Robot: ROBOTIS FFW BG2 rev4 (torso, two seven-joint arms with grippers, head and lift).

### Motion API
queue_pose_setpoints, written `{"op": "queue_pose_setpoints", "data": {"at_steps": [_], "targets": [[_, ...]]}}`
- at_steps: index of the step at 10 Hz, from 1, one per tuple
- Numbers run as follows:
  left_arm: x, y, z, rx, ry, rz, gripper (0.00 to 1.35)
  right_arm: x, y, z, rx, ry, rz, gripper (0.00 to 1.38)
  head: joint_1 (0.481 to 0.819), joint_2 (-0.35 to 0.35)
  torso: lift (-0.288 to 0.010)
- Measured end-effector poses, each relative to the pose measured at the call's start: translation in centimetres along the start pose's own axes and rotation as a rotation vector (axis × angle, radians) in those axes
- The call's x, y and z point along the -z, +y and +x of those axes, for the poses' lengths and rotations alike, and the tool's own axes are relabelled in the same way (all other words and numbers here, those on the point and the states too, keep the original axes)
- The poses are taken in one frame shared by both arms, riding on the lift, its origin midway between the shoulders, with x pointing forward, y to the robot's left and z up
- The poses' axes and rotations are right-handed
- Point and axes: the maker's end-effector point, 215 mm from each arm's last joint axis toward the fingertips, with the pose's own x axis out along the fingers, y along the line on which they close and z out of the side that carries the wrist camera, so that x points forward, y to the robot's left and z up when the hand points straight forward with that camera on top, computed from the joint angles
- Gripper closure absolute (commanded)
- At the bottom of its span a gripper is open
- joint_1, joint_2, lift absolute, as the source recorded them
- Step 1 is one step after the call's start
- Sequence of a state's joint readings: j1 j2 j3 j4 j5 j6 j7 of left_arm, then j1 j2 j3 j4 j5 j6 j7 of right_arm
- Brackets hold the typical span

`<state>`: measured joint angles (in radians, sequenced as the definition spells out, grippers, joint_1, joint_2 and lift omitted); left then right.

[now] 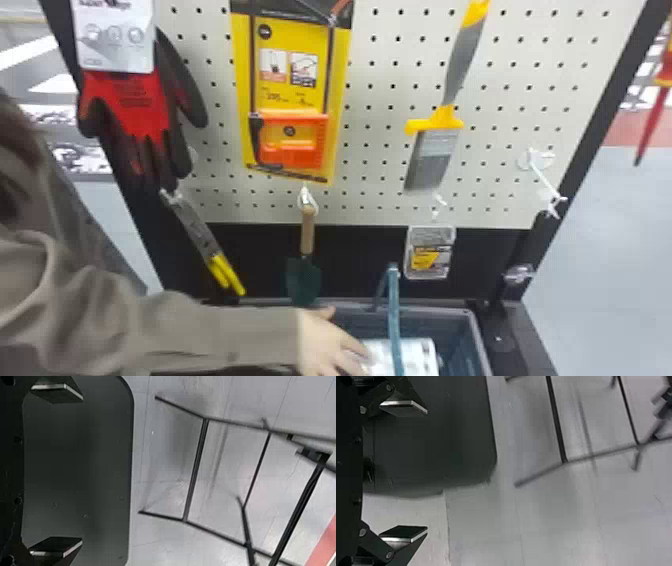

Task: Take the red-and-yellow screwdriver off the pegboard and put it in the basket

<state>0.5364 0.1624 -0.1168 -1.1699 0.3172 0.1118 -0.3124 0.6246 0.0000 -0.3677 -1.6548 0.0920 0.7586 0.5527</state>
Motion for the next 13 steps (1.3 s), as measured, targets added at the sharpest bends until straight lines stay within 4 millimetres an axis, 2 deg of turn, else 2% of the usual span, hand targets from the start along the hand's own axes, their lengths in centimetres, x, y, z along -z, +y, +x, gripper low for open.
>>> {"op": "queue_pose_setpoints", "data": {"at_steps": [2, 3, 4, 6, 8, 9, 10, 11, 12, 13], "targets": [[-1.0, -0.5, 1.0, 0.034, 0.038, 0.058, 0.01, -0.1, 2.6, 1.8, -0.047, 0.06, -0.021, 0.3, 0.549, 0.0, -0.1], [-0.9, -0.2, 0.8, 0.029, 0.038, 0.049, 0.02, 0.0, 2.9, 2.0, -0.051, 0.072, -0.016, 0.41, 0.549, 0.0, -0.1], [-0.9, 0.0, 0.6, 0.022, 0.034, 0.044, 0.03, 0.1, 3.0, 2.0, -0.058, 0.075, -0.005, 0.44, 0.549, 0.0, -0.1], [-2.5, -0.2, 0.4, 0.031, 0.021, 0.075, 0.12, -0.9, 2.5, 1.4, -0.033, 0.06, -0.022, 0.44, 0.549, 0.0, -0.1], [-3.8, 0.5, -0.7, -0.002, -0.033, 0.084, 0.12, -1.0, 2.0, 0.9, -0.047, 0.012, -0.008, 0.44, 0.549, 0.0, -0.1], [-5.8, 1.0, -2.1, -0.06, -0.083, 0.106, 0.12, -0.8, 1.1, 0.3, -0.035, -0.006, 0.006, 0.44, 0.549, 0.0, -0.1], [-8.0, 1.7, -4.0, -0.127, -0.146, 0.118, 0.12, -2.4, -0.5, -1.2, 0.03, -0.055, -0.019, 0.44, 0.549, 0.0, -0.1], [-10.3, 2.0, -5.9, -0.18, -0.224, 0.113, 0.12, -5.2, -2.4, -3.9, 0.104, -0.143, -0.058, 0.44, 0.549, 0.0, -0.1], [-12.7, 2.0, -7.7, -0.213, -0.294, 0.114, 0.12, -8.0, -4.2, -7.3, 0.171, -0.236, -0.1, 0.44, 0.549, 0.0, -0.1], [-15.4, 2.1, -9.9, -0.247, -0.353, 0.138, 0.12, -11.2, -5.1, -10.9, 0.236, -0.324, -0.168, 0.44, 0.549, 0.0, -0.1]]}}
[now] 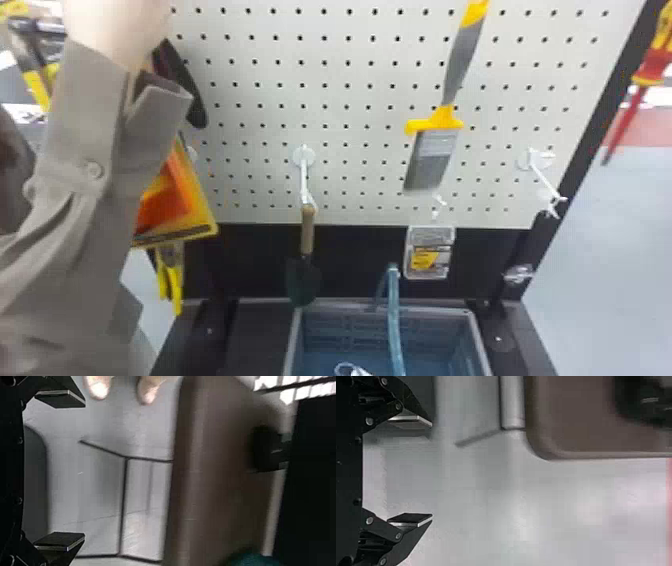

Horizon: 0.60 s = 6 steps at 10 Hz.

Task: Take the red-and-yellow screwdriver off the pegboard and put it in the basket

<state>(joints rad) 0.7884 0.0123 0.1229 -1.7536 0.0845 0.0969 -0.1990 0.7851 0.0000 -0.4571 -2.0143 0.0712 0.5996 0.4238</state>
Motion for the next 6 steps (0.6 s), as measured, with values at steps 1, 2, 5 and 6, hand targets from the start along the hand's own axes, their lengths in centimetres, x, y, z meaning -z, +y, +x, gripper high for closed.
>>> {"op": "queue_pose_setpoints", "data": {"at_steps": [1, 2, 5, 6], "targets": [[-2.9, 1.4, -1.7, -0.031, -0.053, 0.033, 0.12, -3.2, -0.6, -1.7, 0.028, -0.07, -0.059, 0.44, 0.549, 0.0, -0.1], [-5.0, 2.6, -3.5, -0.062, -0.092, 0.047, 0.12, -4.6, -0.5, -2.6, 0.033, -0.103, -0.088, 0.44, 0.549, 0.0, -0.1], [-9.7, 1.5, -7.4, -0.054, -0.188, -0.018, 0.12, -8.5, 0.9, -6.1, 0.008, -0.185, -0.167, 0.44, 0.549, 0.0, -0.1], [-12.6, 0.6, -9.6, -0.042, -0.23, -0.021, 0.12, -11.8, 2.4, -8.8, -0.008, -0.248, -0.238, 0.44, 0.549, 0.0, -0.1]]}}
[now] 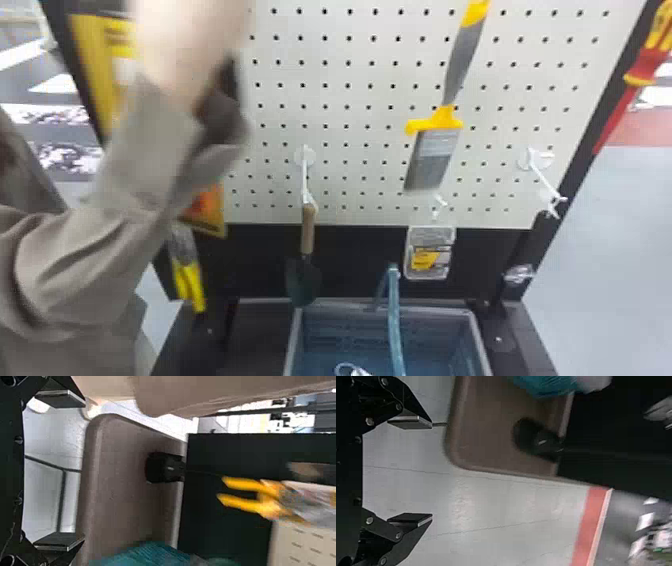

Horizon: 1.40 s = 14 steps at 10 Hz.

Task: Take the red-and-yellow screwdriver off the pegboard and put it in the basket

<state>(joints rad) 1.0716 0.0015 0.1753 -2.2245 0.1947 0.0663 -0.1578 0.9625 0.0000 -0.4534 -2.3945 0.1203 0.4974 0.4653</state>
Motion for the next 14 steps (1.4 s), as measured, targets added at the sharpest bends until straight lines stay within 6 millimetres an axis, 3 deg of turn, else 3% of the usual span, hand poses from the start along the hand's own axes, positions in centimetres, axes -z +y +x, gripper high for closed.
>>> {"op": "queue_pose_setpoints", "data": {"at_steps": [2, 3, 6, 8, 9, 11, 14], "targets": [[-5.8, -0.4, -3.0, -0.04, -0.079, -0.006, 0.12, -9.3, 1.0, -4.1, 0.021, -0.162, -0.145, 0.44, 0.549, 0.0, -0.1], [-7.0, -0.1, -3.7, -0.081, -0.11, -0.011, 0.12, -11.7, 0.9, -5.1, 0.043, -0.212, -0.174, 0.44, 0.549, 0.0, -0.1], [-7.0, 0.3, -3.7, -0.11, -0.136, 0.011, 0.13, -13.8, 0.9, -5.3, 0.058, -0.292, -0.207, 0.44, 0.549, 0.0, -0.1], [-7.9, 0.4, -3.6, -0.115, -0.163, 0.012, 0.13, -19.1, 1.3, -7.5, 0.079, -0.404, -0.307, 0.44, 0.549, 0.0, -0.1], [-8.3, 0.3, -3.4, -0.114, -0.173, 0.016, 0.13, -20.7, 1.4, -8.4, 0.093, -0.436, -0.329, 0.44, 0.549, 0.0, -0.1], [-8.5, 0.5, -3.5, -0.123, -0.182, 0.013, 0.13, -21.5, 1.7, -8.7, 0.087, -0.476, -0.307, 0.44, 0.549, 0.0, -0.1], [-9.2, -0.9, -2.8, -0.085, -0.195, 0.003, 0.13, -20.6, 2.7, -7.0, -0.001, -0.466, -0.261, 0.44, 0.549, 0.0, -0.1]]}}
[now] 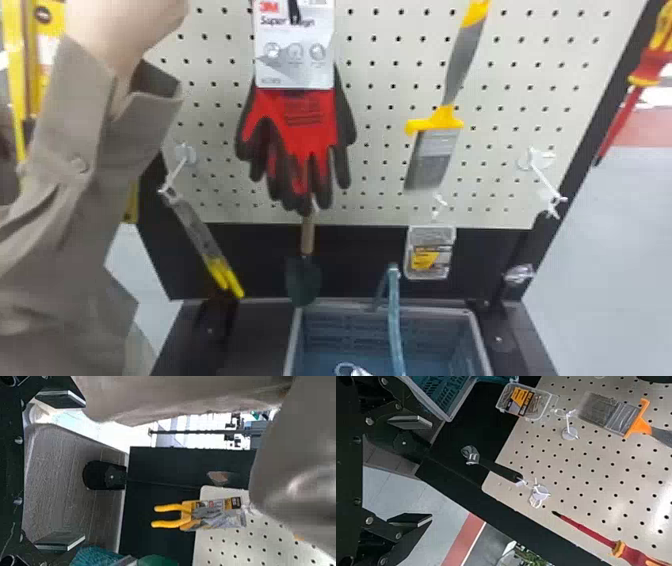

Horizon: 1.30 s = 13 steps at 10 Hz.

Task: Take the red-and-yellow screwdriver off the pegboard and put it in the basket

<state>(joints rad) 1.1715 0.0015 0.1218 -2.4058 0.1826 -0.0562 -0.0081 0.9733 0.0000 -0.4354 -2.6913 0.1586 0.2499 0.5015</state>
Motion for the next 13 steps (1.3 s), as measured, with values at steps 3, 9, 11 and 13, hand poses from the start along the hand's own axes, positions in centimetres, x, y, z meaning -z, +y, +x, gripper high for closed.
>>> {"op": "queue_pose_setpoints", "data": {"at_steps": [3, 9, 11, 13], "targets": [[-1.5, -3.4, 1.5, 0.092, -0.03, -0.01, 0.08, -1.0, -1.6, -0.3, 0.045, -0.01, -0.014, 0.44, 0.549, 0.0, -0.1], [-2.9, -0.3, 1.4, -0.001, -0.081, 0.05, 0.0, -3.2, -2.6, -0.8, 0.087, -0.059, -0.026, 0.44, 0.549, 0.0, -0.1], [-3.0, 0.2, 0.8, -0.068, -0.111, 0.048, 0.0, -5.3, -3.4, -1.1, 0.134, -0.122, -0.029, 0.44, 0.549, 0.0, -0.1], [-2.4, -0.6, 1.0, -0.082, -0.114, 0.002, 0.0, -3.8, -1.9, 0.3, 0.105, -0.175, 0.094, 0.44, 0.549, 0.0, -0.1]]}}
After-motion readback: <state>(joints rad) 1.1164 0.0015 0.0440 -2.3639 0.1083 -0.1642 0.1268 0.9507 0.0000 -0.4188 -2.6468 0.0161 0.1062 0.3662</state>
